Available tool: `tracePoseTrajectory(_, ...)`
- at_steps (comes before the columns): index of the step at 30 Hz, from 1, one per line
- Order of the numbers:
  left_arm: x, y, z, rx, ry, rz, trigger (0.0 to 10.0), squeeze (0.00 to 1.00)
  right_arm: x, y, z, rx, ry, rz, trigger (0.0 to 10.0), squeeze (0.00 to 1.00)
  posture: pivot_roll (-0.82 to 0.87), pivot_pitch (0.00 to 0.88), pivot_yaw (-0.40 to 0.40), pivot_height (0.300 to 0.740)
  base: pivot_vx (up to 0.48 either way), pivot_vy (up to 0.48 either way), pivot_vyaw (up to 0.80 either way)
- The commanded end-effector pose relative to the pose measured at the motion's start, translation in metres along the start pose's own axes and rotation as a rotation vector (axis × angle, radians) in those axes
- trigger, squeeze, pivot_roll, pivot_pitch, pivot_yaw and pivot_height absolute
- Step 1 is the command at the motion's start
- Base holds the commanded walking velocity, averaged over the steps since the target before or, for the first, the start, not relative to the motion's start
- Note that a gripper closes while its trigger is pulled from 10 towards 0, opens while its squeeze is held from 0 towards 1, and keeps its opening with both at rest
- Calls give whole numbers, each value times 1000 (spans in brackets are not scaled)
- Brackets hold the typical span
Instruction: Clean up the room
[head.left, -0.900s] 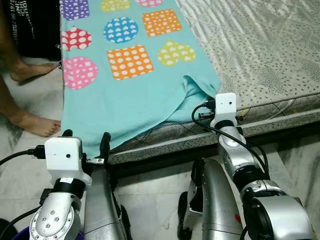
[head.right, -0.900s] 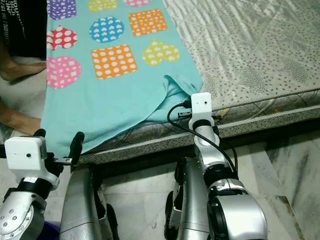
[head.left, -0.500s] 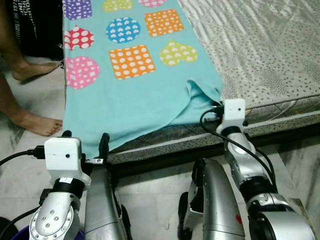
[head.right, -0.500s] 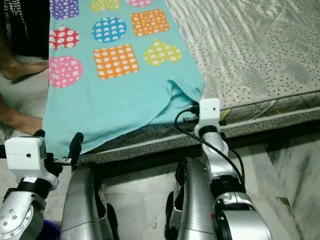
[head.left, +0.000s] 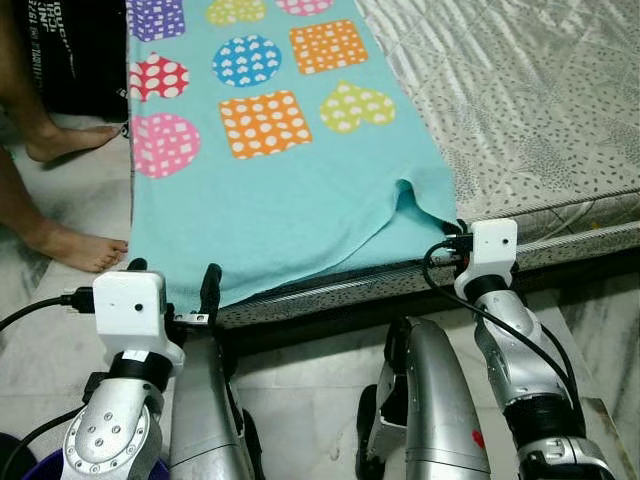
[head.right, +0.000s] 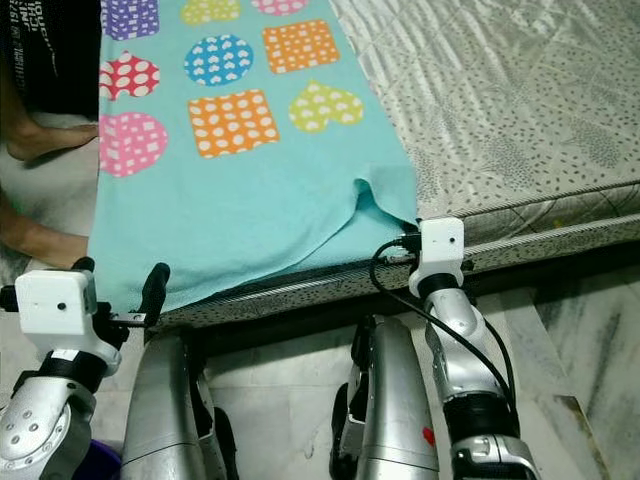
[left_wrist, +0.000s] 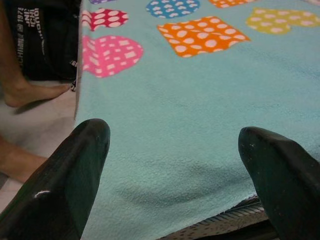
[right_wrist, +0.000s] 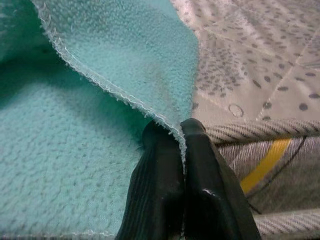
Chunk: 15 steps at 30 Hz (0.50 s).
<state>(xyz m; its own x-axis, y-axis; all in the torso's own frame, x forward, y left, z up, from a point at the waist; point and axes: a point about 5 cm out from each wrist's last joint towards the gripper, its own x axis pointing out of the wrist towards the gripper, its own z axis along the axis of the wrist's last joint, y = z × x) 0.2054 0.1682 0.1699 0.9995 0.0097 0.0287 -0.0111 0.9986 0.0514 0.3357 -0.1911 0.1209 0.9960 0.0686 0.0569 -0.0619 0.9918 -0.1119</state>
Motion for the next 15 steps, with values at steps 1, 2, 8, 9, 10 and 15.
tracePoseTrajectory(1, -3, 1, -4, -2, 22, -4, 10000, 0, -9, -3, -13, 17, 64, 3, 10000, 0, 212, 305, 27, 481, 0, 0, 0)
tracePoseTrajectory(2, -3, 0, -5, -3, 22, -5, 10000, 0, -10, -1, -13, 25, 72, 12, 10000, 0, 211, 303, 26, 481, 0, 0, 0)
tracePoseTrajectory(8, -1, 0, -6, -6, 25, -10, 10000, 0, -18, 4, -17, 37, 119, 37, 10000, 1000, 209, 296, 25, 481, 0, 0, 0)
tracePoseTrajectory(9, -1, 0, -6, -7, 25, -10, 10000, 0, -18, 4, -18, 32, 122, 36, 10000, 1000, 209, 296, 25, 481, 0, 0, 0)
tracePoseTrajectory(10, -1, 0, -6, -7, 25, -11, 10000, 0, -19, 4, -18, 25, 125, 35, 10000, 1000, 209, 296, 25, 481, 0, 0, 0)
tracePoseTrajectory(15, -1, 0, -7, -10, 26, -14, 10000, 0, -27, -2, -11, -29, 100, 25, 10000, 1000, 200, 288, 23, 481, 0, 0, 0)
